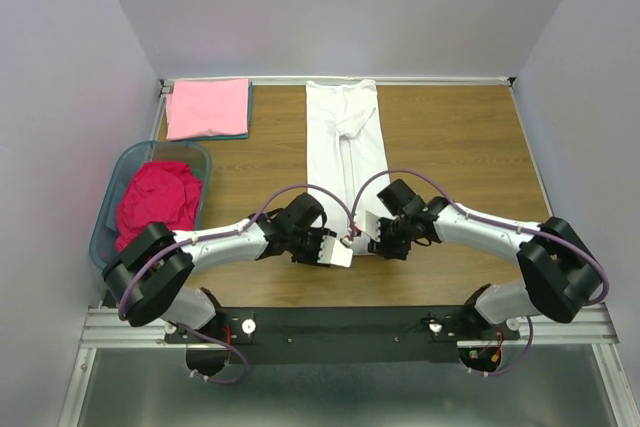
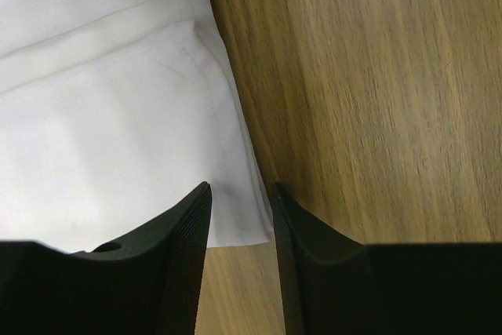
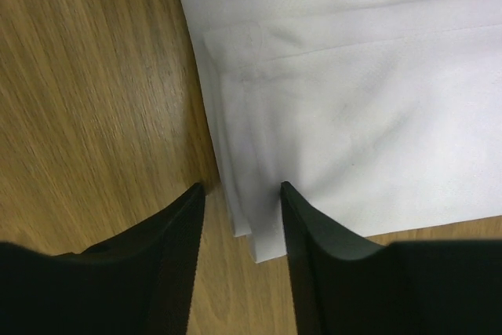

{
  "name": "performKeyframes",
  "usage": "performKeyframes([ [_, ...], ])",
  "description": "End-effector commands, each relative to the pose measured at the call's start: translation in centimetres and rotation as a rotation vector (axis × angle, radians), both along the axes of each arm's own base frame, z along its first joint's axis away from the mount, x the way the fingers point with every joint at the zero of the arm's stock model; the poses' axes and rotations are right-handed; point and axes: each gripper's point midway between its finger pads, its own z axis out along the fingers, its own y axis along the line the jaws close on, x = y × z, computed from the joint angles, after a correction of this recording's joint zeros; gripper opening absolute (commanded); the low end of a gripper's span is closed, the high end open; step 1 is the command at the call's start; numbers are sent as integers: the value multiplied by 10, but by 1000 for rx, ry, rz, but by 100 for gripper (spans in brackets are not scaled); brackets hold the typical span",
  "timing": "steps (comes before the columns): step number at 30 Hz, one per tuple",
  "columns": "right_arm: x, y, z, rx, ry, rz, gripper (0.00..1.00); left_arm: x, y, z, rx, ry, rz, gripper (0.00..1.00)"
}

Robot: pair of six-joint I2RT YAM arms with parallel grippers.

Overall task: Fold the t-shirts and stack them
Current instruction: Fold the tshirt

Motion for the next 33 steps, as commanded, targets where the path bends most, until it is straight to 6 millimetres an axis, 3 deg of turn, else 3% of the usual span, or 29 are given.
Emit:
performKeyframes([
  [1, -9, -11, -23, -46, 9, 20, 46, -7, 11, -14, 64, 34, 7, 44],
  [4, -12, -15, -29, -56, 15, 8, 35, -5, 11, -17, 75, 31, 13, 31],
  [6, -13, -16, -30, -61, 18, 1, 22, -3, 12, -17, 83, 18, 10, 15],
  [9, -12, -16, -26, -52, 13, -26, 0, -2, 13, -14, 86, 5, -4, 0],
  [13, -14, -8, -8, 3, 15, -52, 1, -11, 9, -1, 58, 43, -26, 0],
  [17, -22, -1, 19, 49, 48, -73, 1, -22, 1, 29, -38, 52, -58, 0],
  [22, -20, 4, 33, 66, 50, -73, 1, -29, 3, 48, -75, 50, -72, 0],
  [28, 0, 5, 46, 62, -10, -84, 1, -12, 1, 70, -127, 9, -48, 0],
  [31, 21, 10, 62, 84, -65, -95, 1, 12, 0, 84, -149, -27, -26, 0],
  [33, 32, 10, 66, 81, -87, -89, 1, 29, 5, 82, -138, -35, 4, 0],
])
